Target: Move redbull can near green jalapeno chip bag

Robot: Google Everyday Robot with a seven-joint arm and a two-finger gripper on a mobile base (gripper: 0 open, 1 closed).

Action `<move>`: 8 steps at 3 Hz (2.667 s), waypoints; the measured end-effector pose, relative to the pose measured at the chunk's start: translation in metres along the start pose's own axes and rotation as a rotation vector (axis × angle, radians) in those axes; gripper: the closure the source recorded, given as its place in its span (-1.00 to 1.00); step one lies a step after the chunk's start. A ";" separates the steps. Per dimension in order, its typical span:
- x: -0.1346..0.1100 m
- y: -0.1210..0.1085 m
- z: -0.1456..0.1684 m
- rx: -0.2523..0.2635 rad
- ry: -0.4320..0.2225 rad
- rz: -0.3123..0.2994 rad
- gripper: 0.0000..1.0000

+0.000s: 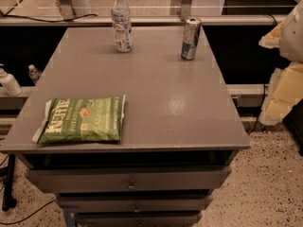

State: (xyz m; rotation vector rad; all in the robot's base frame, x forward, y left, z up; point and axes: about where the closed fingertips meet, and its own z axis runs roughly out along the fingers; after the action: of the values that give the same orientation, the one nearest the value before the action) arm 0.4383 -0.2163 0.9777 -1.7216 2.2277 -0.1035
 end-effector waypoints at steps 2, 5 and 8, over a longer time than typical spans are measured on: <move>-0.001 -0.003 0.000 0.021 -0.014 -0.005 -1.00; 0.011 -0.127 0.062 0.168 -0.318 0.230 -1.00; -0.025 -0.197 0.144 0.105 -0.592 0.456 -1.00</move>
Offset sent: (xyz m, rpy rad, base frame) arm 0.0082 -0.0014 -0.0019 0.0166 -0.0397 0.0117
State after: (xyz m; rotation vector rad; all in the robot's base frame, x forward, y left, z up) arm 0.6696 -0.2262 0.8963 -0.9773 2.0381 0.3433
